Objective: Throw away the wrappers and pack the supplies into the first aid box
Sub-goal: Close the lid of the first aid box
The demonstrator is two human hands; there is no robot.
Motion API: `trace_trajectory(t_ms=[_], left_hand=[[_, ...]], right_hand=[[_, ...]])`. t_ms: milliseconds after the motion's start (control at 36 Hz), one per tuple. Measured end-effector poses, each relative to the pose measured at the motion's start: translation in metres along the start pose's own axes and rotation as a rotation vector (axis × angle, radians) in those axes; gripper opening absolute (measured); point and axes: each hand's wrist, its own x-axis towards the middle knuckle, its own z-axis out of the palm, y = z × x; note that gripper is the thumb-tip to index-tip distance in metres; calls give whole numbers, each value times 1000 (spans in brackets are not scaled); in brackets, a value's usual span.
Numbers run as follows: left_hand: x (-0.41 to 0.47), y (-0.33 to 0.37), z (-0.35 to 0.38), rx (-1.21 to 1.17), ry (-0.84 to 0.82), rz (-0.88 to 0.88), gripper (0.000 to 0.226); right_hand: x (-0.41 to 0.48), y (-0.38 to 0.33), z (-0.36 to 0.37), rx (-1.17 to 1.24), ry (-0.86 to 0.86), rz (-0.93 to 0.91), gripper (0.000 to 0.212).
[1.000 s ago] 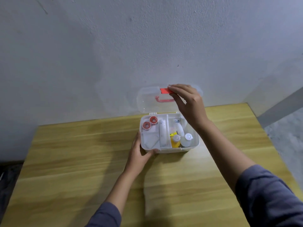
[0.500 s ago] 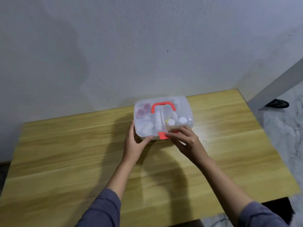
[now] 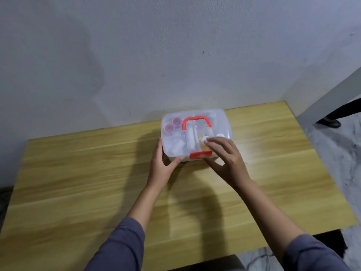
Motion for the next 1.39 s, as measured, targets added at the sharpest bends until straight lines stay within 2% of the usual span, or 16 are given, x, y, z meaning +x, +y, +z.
trace_trajectory(t_ms=[111, 167, 278, 444, 667, 722, 806, 917, 972, 1139, 1389], left_hand=[[0, 0, 1, -14, 4, 15, 88], [0, 1, 0, -14, 2, 28, 87], [1, 2, 0, -2, -2, 54, 78], [4, 2, 1, 12, -8, 27, 86], [3, 3, 2, -10, -63, -11, 98], [3, 5, 2, -10, -69, -19, 103], [9, 11, 5, 6, -77, -16, 107], [25, 22, 8, 58, -56, 28, 102], [32, 25, 8, 49, -67, 43, 103], [55, 31, 10, 27, -67, 36, 104], [65, 36, 10, 74, -66, 67, 103]], right_hand=[[12, 8, 7, -84, -118, 52, 53], [10, 12, 11, -89, -124, 59, 56], [9, 14, 16, -69, -75, 67, 54], [10, 16, 21, -104, -58, 52, 51], [21, 14, 3, -74, -123, 50, 47], [22, 14, 1, -89, -107, 95, 51], [20, 18, -1, -96, -72, 315, 67], [18, 18, -1, 164, -144, 590, 87], [22, 20, 0, 254, -151, 626, 89], [48, 39, 3, 326, -193, 640, 86], [60, 50, 2, 313, -262, 634, 89]])
